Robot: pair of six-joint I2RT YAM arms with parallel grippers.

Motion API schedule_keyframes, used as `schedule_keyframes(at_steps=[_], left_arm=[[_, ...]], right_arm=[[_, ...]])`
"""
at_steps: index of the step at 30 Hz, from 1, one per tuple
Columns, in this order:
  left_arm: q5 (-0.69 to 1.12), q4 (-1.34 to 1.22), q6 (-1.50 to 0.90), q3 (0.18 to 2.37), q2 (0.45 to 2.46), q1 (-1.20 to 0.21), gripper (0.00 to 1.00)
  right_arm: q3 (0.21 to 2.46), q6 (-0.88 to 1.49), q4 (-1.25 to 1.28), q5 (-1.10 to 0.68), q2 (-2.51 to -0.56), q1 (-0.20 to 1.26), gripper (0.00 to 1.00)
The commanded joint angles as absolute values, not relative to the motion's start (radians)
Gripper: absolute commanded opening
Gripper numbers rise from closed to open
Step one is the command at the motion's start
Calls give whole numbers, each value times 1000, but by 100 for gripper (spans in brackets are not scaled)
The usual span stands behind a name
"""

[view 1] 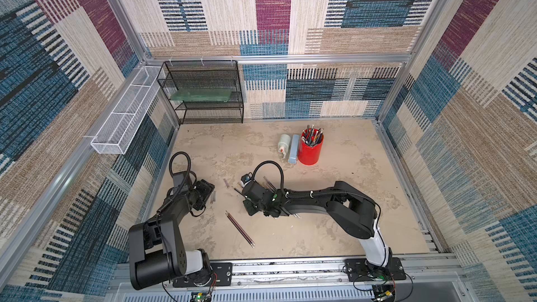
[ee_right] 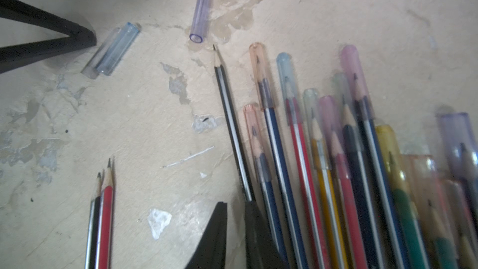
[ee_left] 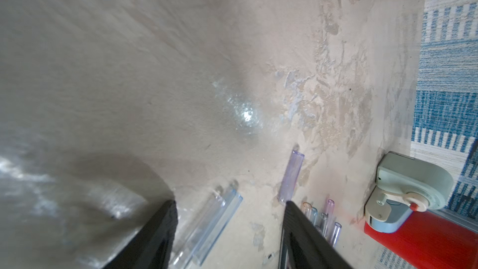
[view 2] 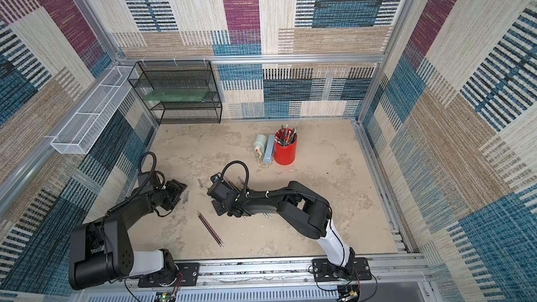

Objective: Remove the protective cover of the pencils
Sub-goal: Move the protective sleeve to the center of the board, then move the pencil to the center of the board.

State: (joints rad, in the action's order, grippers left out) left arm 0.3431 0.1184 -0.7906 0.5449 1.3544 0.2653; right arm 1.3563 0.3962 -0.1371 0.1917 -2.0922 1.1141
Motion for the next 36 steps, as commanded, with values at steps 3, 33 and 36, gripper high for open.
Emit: schedule_keyframes(at_steps=[3, 33, 36], left_arm=[[400, 193, -823, 526, 1371, 264, 70], [469, 157, -834, 530, 1405, 264, 71], [475, 155, -833, 531, 1405, 263, 71]], right_arm=[[1367, 405, -141, 210, -2089, 1115, 20], [1388, 433, -173, 193, -2126, 1134, 18], [1398, 445, -185, 199, -2135, 1144, 17]])
